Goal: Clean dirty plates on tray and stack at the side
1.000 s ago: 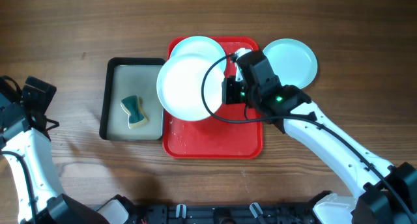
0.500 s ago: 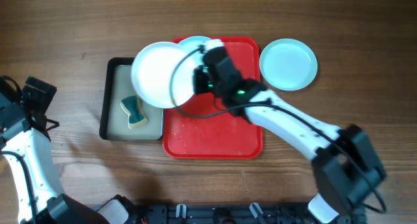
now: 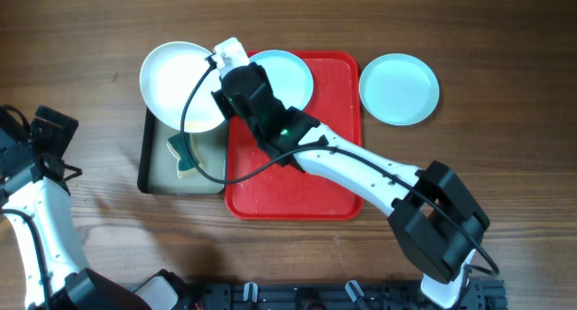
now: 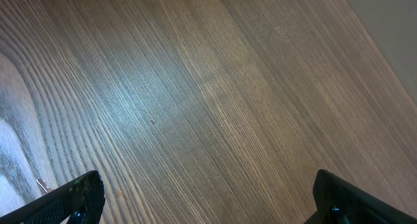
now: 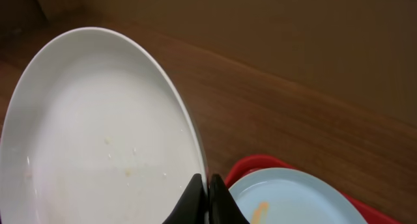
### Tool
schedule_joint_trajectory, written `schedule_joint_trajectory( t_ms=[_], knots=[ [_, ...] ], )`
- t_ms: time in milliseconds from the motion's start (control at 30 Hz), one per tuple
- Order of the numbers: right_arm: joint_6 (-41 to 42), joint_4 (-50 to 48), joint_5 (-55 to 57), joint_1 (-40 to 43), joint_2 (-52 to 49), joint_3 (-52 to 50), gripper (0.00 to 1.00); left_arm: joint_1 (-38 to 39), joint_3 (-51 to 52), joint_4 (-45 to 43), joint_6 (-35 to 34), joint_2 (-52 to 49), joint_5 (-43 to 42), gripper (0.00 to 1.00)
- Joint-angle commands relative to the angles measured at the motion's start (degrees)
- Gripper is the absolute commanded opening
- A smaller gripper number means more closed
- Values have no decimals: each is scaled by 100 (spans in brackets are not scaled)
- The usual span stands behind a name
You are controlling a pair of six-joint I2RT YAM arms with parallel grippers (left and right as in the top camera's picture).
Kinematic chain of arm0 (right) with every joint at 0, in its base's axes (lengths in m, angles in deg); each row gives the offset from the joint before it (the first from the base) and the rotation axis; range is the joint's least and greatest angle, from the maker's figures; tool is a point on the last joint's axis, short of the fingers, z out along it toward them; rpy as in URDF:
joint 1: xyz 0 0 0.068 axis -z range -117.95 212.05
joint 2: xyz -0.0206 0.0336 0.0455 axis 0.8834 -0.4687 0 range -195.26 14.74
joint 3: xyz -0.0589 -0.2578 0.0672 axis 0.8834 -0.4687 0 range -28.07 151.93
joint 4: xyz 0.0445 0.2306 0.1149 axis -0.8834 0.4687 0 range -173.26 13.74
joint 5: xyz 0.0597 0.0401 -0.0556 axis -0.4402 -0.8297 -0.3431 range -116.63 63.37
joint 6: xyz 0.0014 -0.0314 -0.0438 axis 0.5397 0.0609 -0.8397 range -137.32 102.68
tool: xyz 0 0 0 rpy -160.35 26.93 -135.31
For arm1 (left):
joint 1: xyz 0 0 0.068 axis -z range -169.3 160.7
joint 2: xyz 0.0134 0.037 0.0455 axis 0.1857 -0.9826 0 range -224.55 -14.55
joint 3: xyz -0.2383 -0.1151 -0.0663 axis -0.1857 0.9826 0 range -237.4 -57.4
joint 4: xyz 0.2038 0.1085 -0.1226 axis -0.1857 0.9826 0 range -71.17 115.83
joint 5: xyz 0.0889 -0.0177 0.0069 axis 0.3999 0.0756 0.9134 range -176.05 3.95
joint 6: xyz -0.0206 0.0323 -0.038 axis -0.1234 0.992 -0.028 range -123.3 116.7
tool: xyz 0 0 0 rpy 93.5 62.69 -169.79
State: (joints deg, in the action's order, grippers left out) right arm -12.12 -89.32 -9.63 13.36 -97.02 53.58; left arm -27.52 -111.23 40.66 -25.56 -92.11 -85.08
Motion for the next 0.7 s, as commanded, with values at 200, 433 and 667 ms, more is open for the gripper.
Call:
schedule_joint_trajectory(
  t_ms=[200,433,667],
  knots=[
    [-918,-496,-201,247,-55,94,5,-20,-105,-15,-70,68,-50,100],
    [-2312,-1154,28,181,-297,94,5,-20,-105,-15,-70,68,-50,100],
    [-3965,-1637,422,-166,-378,94,5,-20,-105,-15,-70,68,-50,100]
  ],
)
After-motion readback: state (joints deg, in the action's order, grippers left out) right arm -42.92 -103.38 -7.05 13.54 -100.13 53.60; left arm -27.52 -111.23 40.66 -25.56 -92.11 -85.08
